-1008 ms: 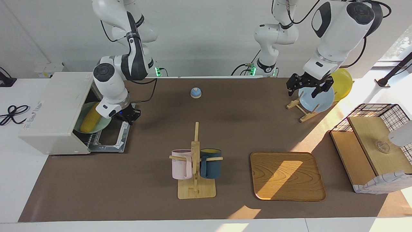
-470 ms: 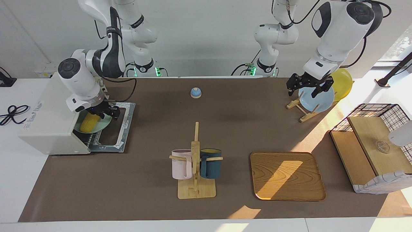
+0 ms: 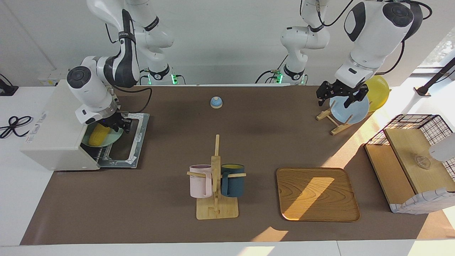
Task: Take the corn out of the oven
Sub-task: 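Grasp the green plate rim with the right gripper, then pull the green plate with corn out and set it on the table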
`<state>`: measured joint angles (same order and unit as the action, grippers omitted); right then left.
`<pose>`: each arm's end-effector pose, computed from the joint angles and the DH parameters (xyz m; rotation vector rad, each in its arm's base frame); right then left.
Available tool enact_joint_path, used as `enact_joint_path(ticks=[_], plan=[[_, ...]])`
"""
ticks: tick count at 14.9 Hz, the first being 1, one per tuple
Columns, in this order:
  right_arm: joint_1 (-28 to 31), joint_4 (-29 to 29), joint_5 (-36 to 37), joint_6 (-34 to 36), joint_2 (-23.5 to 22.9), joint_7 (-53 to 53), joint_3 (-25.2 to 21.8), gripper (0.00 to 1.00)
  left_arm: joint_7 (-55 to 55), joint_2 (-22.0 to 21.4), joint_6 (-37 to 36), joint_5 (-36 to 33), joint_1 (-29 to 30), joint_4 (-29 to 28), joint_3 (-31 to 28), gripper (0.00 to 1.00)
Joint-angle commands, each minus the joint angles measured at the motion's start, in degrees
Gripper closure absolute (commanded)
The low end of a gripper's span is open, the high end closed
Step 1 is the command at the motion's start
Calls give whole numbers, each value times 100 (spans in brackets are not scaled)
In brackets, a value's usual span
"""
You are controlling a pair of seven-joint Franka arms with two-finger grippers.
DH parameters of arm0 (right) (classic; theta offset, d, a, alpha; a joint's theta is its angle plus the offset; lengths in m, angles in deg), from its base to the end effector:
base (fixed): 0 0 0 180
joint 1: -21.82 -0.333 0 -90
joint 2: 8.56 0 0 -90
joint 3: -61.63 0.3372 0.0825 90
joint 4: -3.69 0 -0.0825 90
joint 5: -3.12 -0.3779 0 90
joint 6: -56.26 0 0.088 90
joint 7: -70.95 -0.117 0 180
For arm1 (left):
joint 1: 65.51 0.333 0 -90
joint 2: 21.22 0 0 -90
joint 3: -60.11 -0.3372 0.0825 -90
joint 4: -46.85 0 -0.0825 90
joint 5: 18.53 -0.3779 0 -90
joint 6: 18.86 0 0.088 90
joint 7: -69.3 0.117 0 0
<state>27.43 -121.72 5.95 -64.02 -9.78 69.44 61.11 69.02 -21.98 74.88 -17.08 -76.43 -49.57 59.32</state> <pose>0.5135 -0.0579 0.3831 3.0954 -0.1643 -0.1744 0.5372 -0.0988 0.5962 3.1076 -0.2645 -0.0556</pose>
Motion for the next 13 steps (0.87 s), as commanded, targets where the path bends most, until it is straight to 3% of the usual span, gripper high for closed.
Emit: enact_joint_path(ticks=[1,5,10,13], plan=[[45,-239,-117,-75,219,345,18,100,19,-48,40,-110,-6,-35,-9,0],[-489,58,286,205,150,319,70,100,10,-48,49,-110,-15,-35,-9,0],[-1780,1972,340,1681,-666,-785,79,100,19,-48,57,-110,-6,-35,-17,0],[-2606,2493,358,1911,-940,-1665,79,100,10,-48,49,-110,-6,-35,-9,0]])
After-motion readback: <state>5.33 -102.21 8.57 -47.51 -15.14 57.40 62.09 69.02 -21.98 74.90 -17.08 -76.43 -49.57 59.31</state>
